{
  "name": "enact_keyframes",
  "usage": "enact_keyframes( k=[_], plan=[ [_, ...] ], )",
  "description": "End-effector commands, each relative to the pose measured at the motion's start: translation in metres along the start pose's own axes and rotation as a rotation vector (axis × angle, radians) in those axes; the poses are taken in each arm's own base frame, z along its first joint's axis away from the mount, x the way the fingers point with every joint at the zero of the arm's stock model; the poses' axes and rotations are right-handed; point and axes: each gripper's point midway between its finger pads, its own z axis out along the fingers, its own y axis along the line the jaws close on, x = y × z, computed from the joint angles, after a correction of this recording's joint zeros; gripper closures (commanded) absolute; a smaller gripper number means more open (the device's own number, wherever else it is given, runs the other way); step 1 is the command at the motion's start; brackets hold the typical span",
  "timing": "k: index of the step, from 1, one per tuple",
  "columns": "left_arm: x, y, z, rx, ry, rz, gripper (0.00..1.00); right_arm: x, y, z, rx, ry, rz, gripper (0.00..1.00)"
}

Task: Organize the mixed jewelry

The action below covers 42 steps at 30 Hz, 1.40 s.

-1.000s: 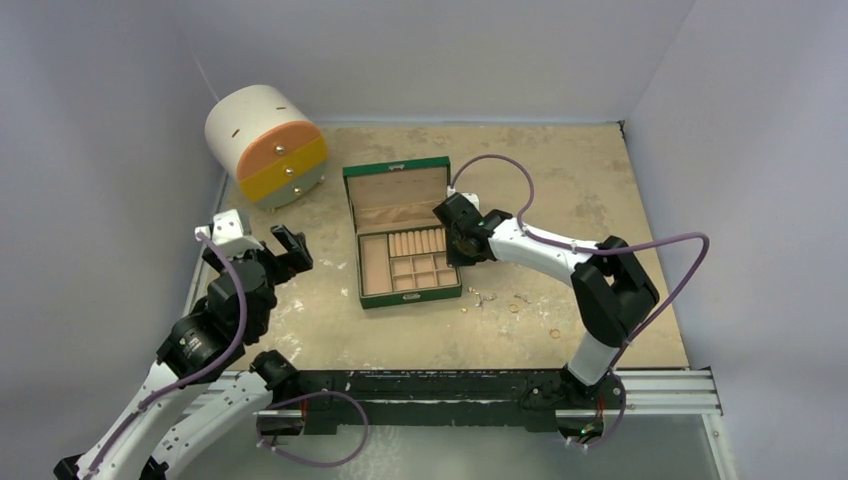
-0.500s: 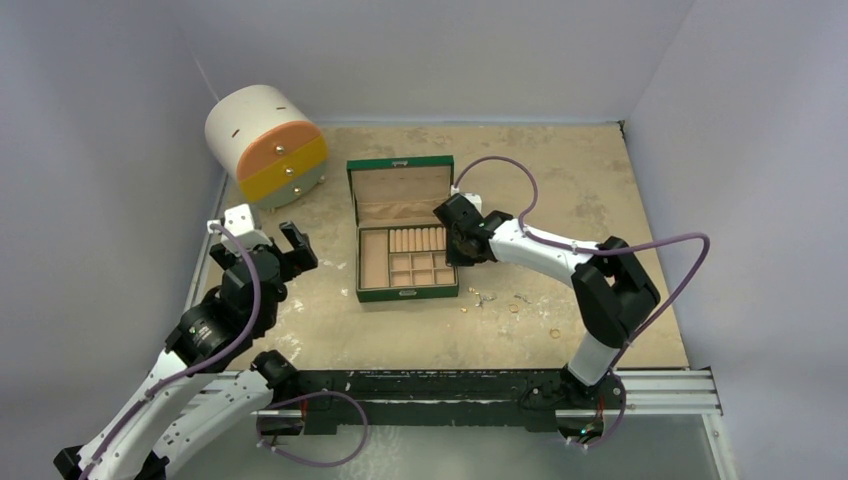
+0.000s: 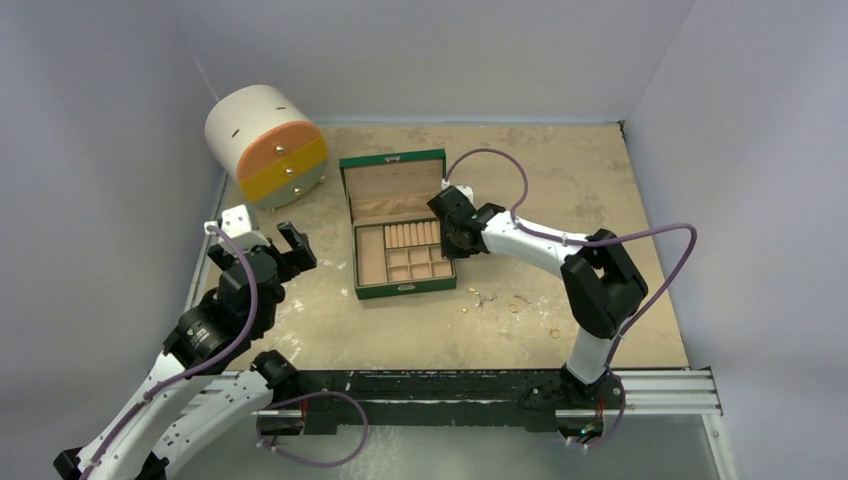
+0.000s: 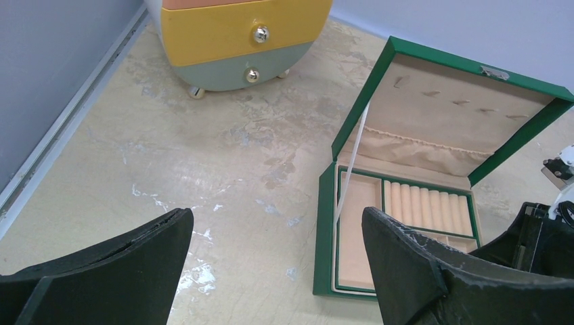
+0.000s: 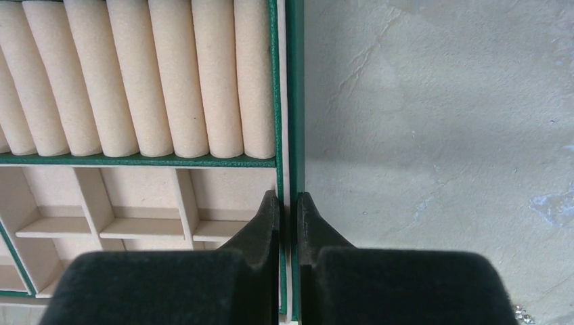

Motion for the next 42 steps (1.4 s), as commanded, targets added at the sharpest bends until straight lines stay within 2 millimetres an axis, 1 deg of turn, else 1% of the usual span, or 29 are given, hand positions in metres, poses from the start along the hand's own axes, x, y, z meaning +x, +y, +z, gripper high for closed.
enact_keyframes(
  k=[1, 4, 6, 8, 10, 14, 18, 20, 25, 28, 30, 33, 37, 39, 42],
  plan=[
    [-0.010, -0.004, -0.001, 0.011, -0.032, -0.043, 0.04, -0.044, 0.024, -0.016, -0.072, -0.117, 0.051, 0.98],
    [-0.010, -0.004, -0.001, 0.013, -0.031, -0.043, 0.04, -0.045, 0.025, -0.017, -0.073, -0.118, 0.053, 0.87],
    [-0.010, -0.004, -0.001, 0.013, -0.031, -0.042, 0.04, -0.049, 0.024, -0.021, -0.068, -0.126, 0.059, 0.78],
    [-0.010, -0.003, -0.001, 0.011, -0.032, -0.043, 0.04, -0.057, 0.022, -0.029, -0.062, -0.157, 0.063, 0.74],
    [-0.010, -0.003, -0.001, 0.010, -0.033, -0.044, 0.04, -0.059, 0.022, -0.038, -0.071, -0.167, 0.071, 0.71],
    [-0.010, -0.003, -0.001, 0.010, -0.032, -0.041, 0.04, -0.061, 0.018, -0.057, -0.082, -0.177, 0.072, 0.68],
    [-0.010, -0.004, -0.001, 0.012, -0.032, -0.041, 0.05, -0.060, 0.006, -0.077, -0.081, -0.211, 0.067, 0.68],
    [-0.010, -0.004, 0.000, 0.011, -0.030, -0.040, 0.04, -0.057, 0.000, -0.083, -0.076, -0.217, 0.056, 0.68],
    [-0.010, -0.004, -0.001, 0.011, -0.032, -0.041, 0.04, -0.042, -0.013, -0.089, -0.074, -0.220, 0.011, 0.68],
    [-0.010, -0.003, -0.001, 0.010, -0.032, -0.040, 0.04, -0.031, -0.021, -0.088, -0.076, -0.219, -0.026, 0.69],
    [-0.010, -0.002, -0.001, 0.006, -0.034, -0.042, 0.04, -0.021, -0.027, -0.083, -0.068, -0.211, -0.047, 0.70],
    [-0.011, -0.002, -0.001, 0.006, -0.035, -0.043, 0.04, -0.009, -0.030, -0.075, -0.083, -0.195, -0.064, 0.72],
    [-0.010, -0.003, 0.000, 0.006, -0.032, -0.040, 0.04, 0.010, -0.032, -0.062, -0.093, -0.161, -0.056, 0.73],
    [-0.010, -0.003, 0.000, 0.006, -0.031, -0.039, 0.04, 0.016, -0.036, -0.054, -0.076, -0.151, -0.051, 0.73],
    [-0.010, -0.003, 0.000, 0.006, -0.031, -0.038, 0.04, 0.025, -0.036, -0.042, -0.076, -0.127, -0.058, 0.73]
  ],
)
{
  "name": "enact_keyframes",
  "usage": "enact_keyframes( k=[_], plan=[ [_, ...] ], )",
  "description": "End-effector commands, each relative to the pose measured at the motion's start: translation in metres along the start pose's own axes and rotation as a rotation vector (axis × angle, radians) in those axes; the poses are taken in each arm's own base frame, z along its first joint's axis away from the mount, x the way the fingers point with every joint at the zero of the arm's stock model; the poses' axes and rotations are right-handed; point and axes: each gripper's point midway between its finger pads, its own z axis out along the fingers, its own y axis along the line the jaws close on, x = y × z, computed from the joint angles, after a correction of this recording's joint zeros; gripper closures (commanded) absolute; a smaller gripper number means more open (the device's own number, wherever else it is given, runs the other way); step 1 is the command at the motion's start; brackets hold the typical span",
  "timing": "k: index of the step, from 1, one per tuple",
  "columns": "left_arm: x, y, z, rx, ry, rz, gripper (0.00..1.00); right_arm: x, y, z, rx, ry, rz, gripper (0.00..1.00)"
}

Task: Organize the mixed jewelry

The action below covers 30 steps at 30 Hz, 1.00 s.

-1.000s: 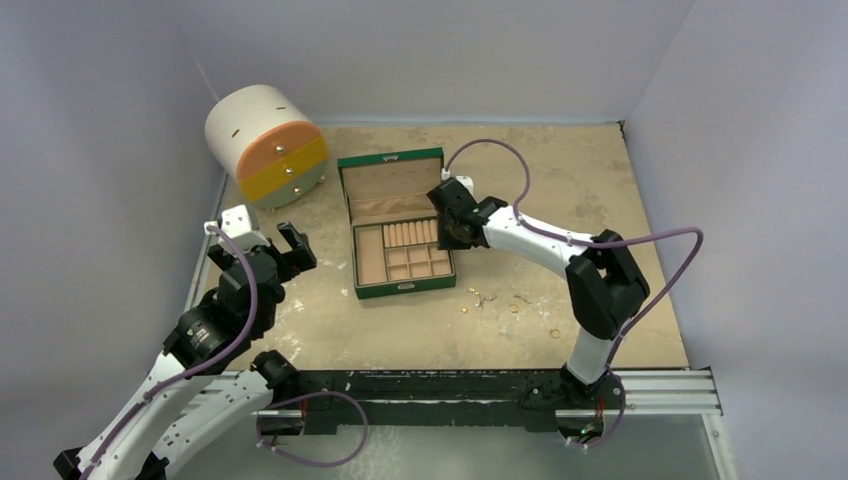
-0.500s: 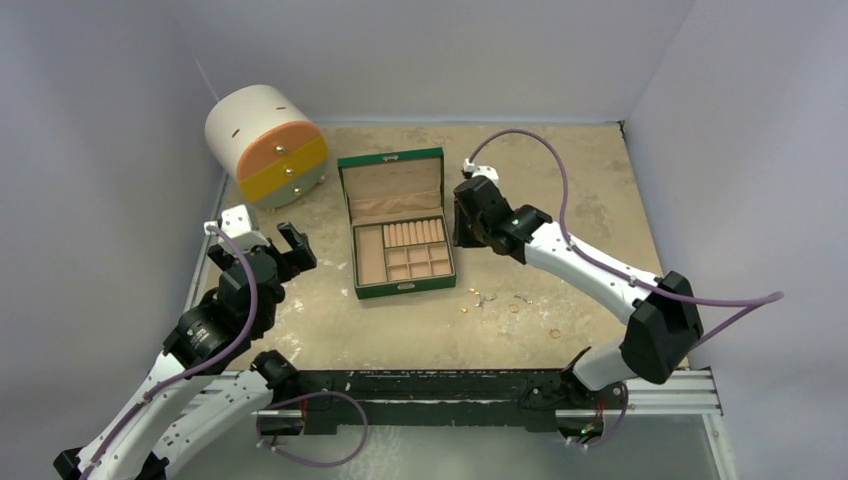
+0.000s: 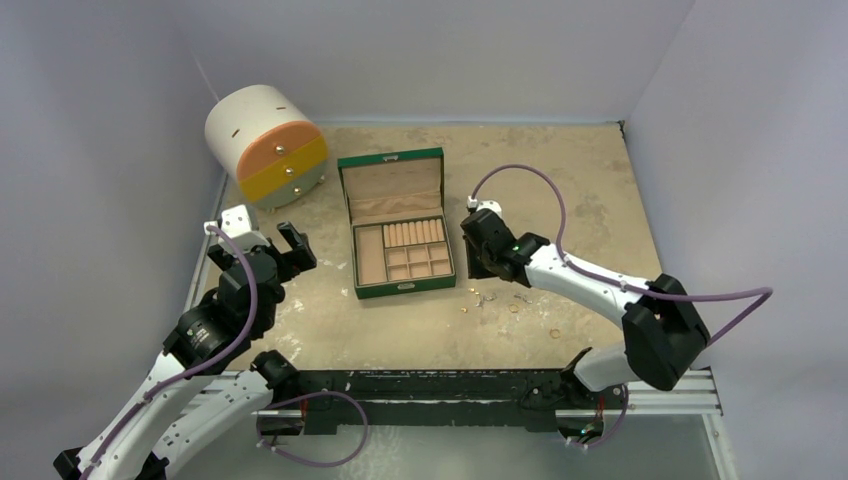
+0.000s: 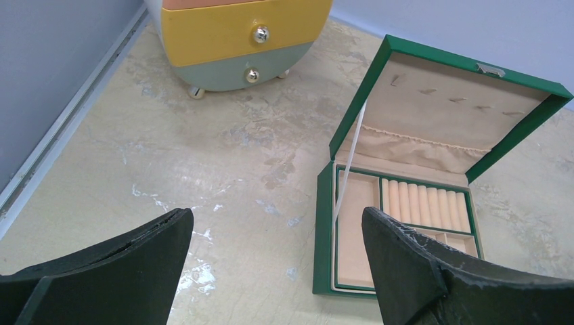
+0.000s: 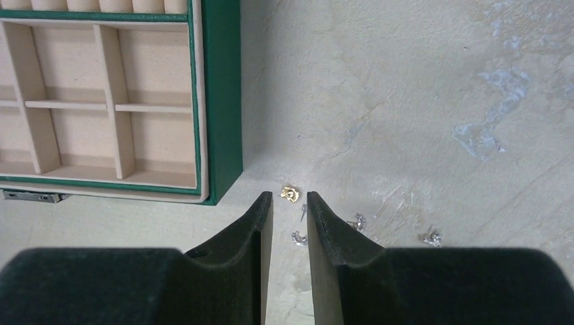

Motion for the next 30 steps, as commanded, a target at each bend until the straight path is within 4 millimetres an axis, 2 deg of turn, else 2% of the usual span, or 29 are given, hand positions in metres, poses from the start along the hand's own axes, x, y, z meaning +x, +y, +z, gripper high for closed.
enact_keyframes(
  k=[1, 7, 16, 30],
  plan=[
    [-0.009, -0.003, 0.000, 0.005, -0.030, -0.037, 0.04, -0.002, 0.008, 0.012, -0.034, -0.023, 0.005, 0.73],
    [-0.009, -0.003, 0.000, 0.004, -0.031, -0.038, 0.04, 0.004, 0.015, 0.024, -0.052, 0.008, -0.005, 0.74],
    [-0.009, -0.004, 0.001, 0.008, -0.027, -0.033, 0.04, 0.021, 0.010, 0.034, -0.027, 0.065, -0.028, 0.75],
    [-0.008, -0.004, 0.001, 0.007, -0.026, -0.031, 0.04, 0.040, 0.011, 0.039, -0.008, 0.099, -0.066, 0.76]
  ],
)
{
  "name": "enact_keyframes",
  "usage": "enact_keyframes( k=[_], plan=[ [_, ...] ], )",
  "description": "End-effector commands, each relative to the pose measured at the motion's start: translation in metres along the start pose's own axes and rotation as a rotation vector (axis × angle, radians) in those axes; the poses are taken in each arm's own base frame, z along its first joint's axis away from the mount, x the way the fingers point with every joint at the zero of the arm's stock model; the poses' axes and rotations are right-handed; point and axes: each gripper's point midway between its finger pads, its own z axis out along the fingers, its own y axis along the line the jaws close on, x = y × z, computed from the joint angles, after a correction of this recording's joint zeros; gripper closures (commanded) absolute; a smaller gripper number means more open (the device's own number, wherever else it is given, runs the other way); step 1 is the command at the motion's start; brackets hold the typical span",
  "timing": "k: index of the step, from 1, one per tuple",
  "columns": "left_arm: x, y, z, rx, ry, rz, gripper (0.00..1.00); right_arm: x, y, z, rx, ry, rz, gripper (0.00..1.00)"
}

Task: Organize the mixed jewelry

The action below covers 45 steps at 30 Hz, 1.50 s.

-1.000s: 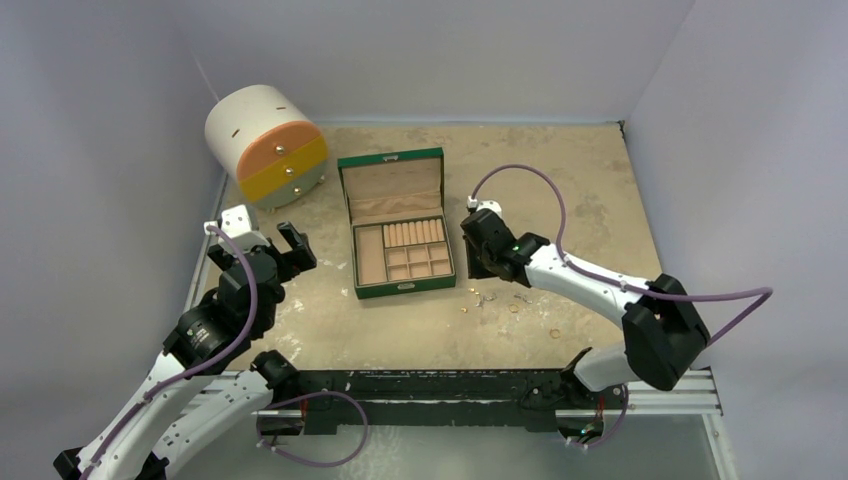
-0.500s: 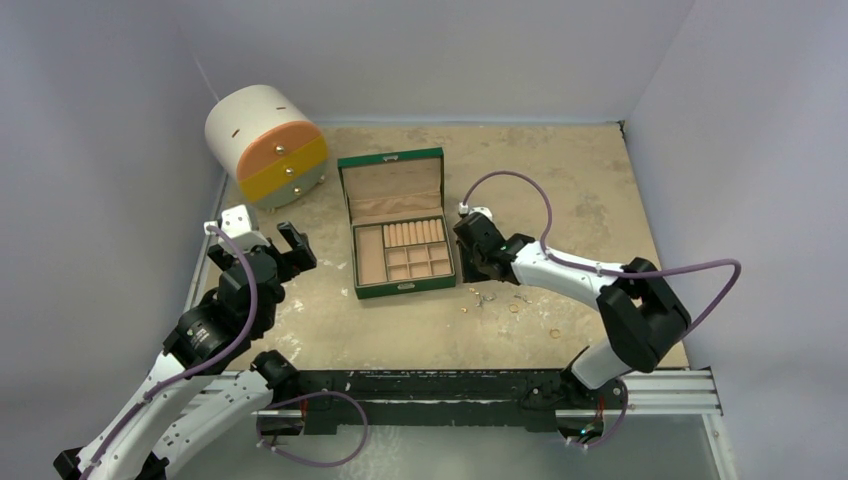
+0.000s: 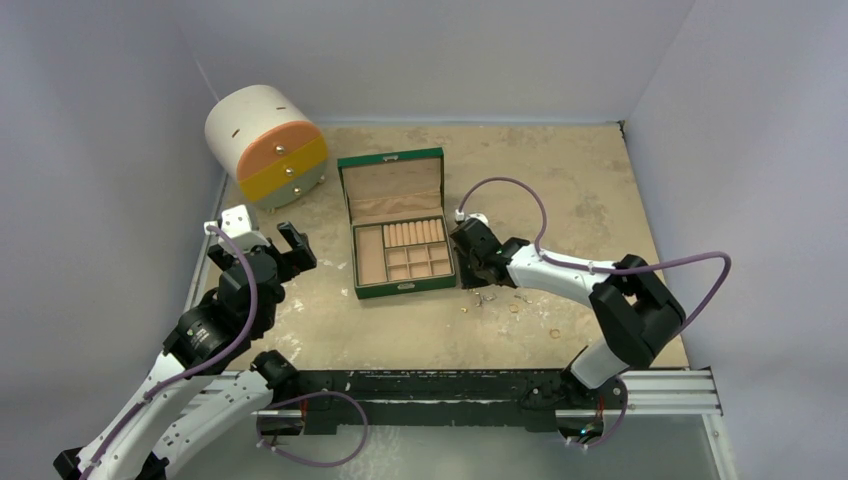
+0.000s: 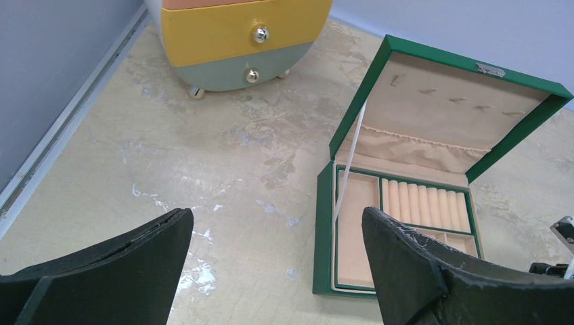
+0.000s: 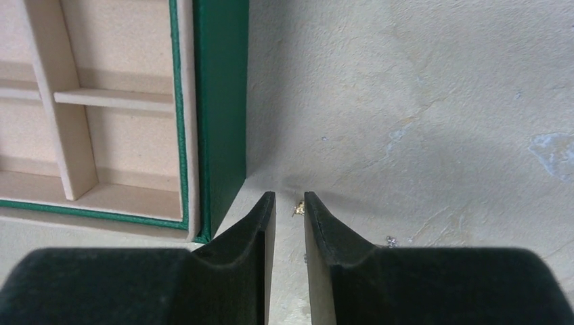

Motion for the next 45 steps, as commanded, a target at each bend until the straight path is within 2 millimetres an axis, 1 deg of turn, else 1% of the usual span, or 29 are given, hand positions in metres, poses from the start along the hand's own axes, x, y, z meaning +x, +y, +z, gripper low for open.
enact_keyframes(
  k=[1, 8, 22, 28, 31, 36, 41, 45],
  plan=[
    [-0.009, -0.004, 0.001, 0.007, -0.028, -0.033, 0.04, 0.003, 0.000, 0.003, 0.017, -0.005, -0.021, 0.76],
    [-0.009, -0.004, 0.000, 0.007, -0.031, -0.035, 0.04, 0.005, -0.007, 0.003, 0.058, -0.007, -0.018, 0.77],
    [-0.010, -0.003, 0.000, 0.007, -0.034, -0.040, 0.04, 0.013, -0.009, 0.004, 0.086, 0.009, -0.038, 0.80],
    [-0.010, -0.003, 0.000, 0.007, -0.033, -0.039, 0.04, 0.015, -0.007, 0.005, 0.096, 0.011, -0.051, 0.81],
    [-0.010, -0.003, 0.000, 0.007, -0.032, -0.038, 0.04, 0.016, -0.006, 0.005, 0.100, 0.011, -0.052, 0.85],
    [-0.010, -0.003, 0.000, 0.008, -0.032, -0.039, 0.04, 0.014, -0.007, 0.003, 0.107, 0.002, -0.047, 1.00],
    [-0.010, -0.003, 0.000, 0.008, -0.031, -0.038, 0.04, 0.010, -0.008, -0.001, 0.115, -0.012, -0.044, 1.00],
    [-0.010, -0.003, 0.000, 0.008, -0.031, -0.038, 0.04, 0.000, -0.005, -0.011, 0.107, -0.042, -0.038, 1.00]
  ],
)
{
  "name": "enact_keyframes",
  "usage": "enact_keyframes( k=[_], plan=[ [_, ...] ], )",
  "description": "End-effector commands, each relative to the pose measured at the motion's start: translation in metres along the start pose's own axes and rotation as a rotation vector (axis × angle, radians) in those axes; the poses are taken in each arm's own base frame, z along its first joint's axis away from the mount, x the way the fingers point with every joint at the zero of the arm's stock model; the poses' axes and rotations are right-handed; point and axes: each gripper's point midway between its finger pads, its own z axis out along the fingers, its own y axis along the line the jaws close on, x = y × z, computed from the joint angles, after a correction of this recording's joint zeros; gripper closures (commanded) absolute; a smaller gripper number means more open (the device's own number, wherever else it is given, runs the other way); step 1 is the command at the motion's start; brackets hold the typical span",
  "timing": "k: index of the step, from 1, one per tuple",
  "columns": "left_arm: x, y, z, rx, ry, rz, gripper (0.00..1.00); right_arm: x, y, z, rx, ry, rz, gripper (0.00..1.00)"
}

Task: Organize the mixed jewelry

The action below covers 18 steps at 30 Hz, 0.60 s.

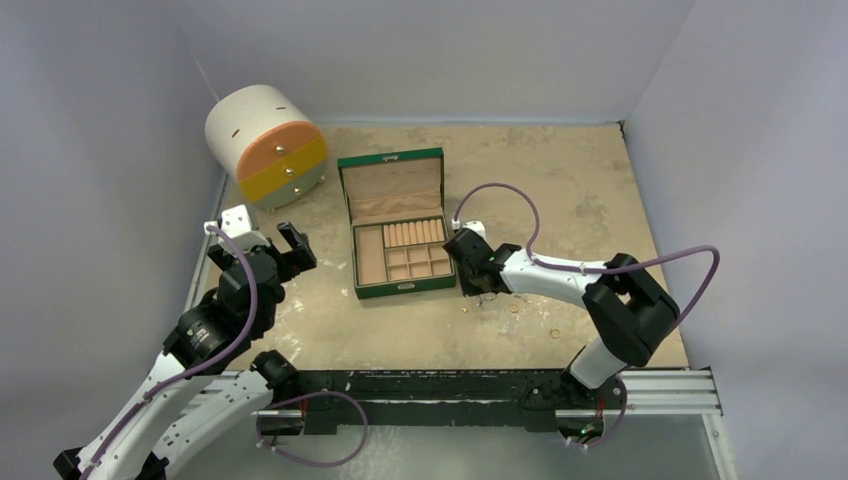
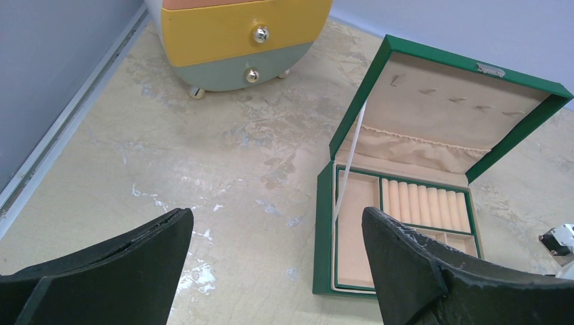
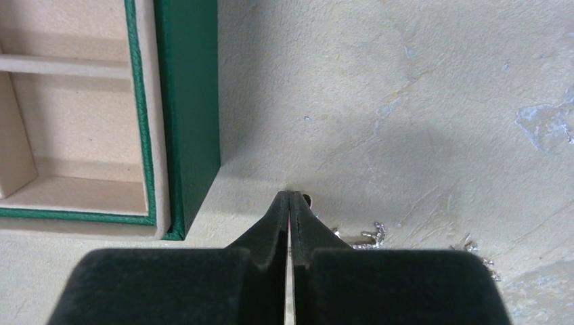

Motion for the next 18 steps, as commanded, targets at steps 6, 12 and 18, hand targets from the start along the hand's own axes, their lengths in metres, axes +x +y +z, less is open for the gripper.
enact_keyframes(
  k=[6, 12, 18],
  plan=[
    [-0.011, -0.003, -0.001, 0.009, -0.036, -0.043, 0.04, -0.040, 0.004, -0.038, -0.003, -0.111, 0.029, 1.00],
    [-0.011, -0.003, -0.001, 0.011, -0.036, -0.044, 0.04, -0.076, 0.020, -0.071, -0.068, -0.201, 0.038, 1.00],
    [-0.012, -0.002, -0.002, 0.011, -0.040, -0.048, 0.04, -0.104, 0.036, -0.084, -0.118, -0.250, 0.047, 1.00]
  ],
)
